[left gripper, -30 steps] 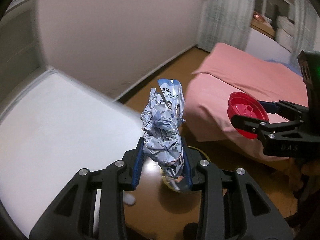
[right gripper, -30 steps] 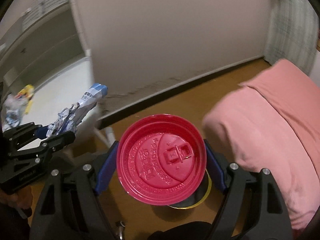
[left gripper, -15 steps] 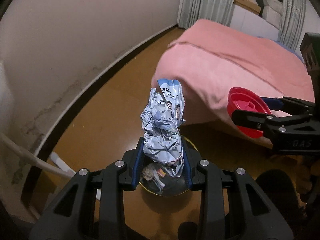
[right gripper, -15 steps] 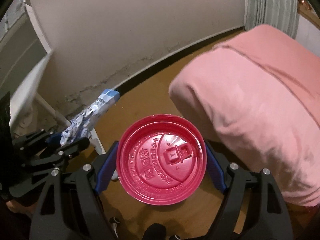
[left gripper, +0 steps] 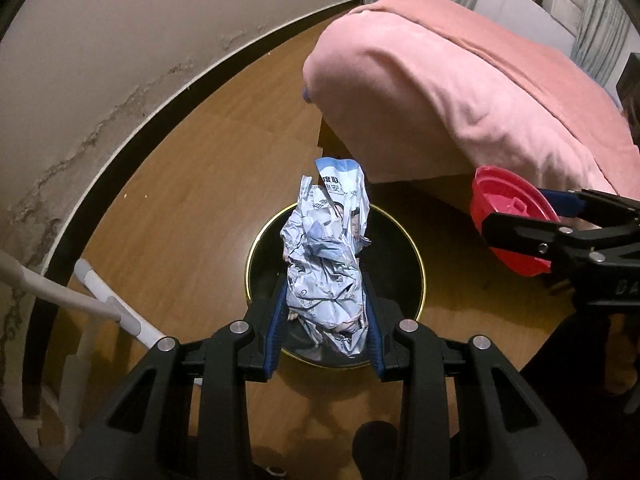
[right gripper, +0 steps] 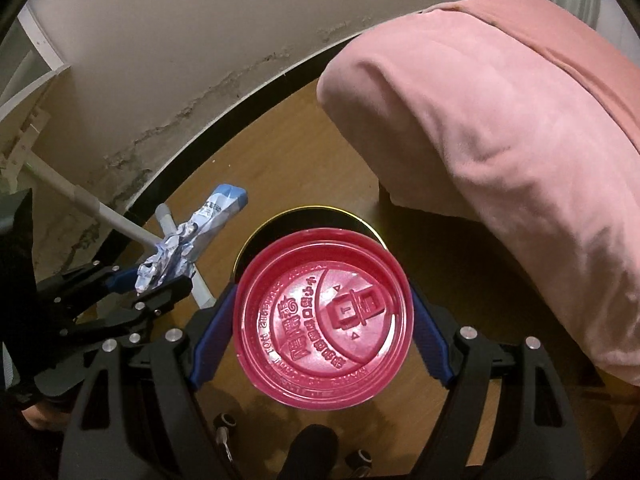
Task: Collect trash
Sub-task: 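Carry both items over the black bin and open both tools to drop them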
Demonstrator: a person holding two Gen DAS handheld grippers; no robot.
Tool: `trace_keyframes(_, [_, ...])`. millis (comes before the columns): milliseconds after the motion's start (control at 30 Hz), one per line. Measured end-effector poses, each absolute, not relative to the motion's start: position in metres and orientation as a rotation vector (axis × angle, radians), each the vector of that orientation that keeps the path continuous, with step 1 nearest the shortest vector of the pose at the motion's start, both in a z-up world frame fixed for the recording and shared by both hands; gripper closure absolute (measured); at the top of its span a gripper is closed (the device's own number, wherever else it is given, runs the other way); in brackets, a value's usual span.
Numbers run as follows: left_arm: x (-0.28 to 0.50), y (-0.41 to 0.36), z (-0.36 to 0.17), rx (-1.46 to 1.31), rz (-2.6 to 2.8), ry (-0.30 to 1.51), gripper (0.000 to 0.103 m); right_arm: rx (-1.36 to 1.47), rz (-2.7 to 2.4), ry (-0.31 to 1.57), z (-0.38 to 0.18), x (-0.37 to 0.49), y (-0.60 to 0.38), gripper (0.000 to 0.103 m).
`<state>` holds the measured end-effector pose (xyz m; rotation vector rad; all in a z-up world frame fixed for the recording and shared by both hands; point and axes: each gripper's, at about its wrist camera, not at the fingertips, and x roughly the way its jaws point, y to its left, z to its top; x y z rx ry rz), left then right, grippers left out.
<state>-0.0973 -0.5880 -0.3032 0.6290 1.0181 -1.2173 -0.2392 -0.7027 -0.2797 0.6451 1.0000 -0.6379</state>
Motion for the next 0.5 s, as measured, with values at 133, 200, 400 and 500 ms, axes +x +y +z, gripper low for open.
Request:
trace_keyframes(133, [-0.0932,-0.5851,-0.3059,0.632,-1.218,1.029,0.07,0.651,-0.634,0.997,-0.2797,-0.2382,-0.6994,0.025])
trace_keyframes(200, [-0.0922,-0.5861,-0.3054,0.633,-1.219,1.03,0.07,0.65,-0.63,0.997,-0.2817,-0.237,-0.6995,0.025])
trace_keyframes(400, [-0.0937,-0.5896,-0.2993,0.628,-1.222,1.028,0.056,0.652,-0.623,0.99,-0.2831,-0.2366,-0.7009,0.025])
trace_keyframes(500, [-0.0927,-0.5895,-0.2966,0.61,-1.22,1.016,0.04,0.652,-0.621,0.989,-0.2832,-0.2354,-0.7018,0.024])
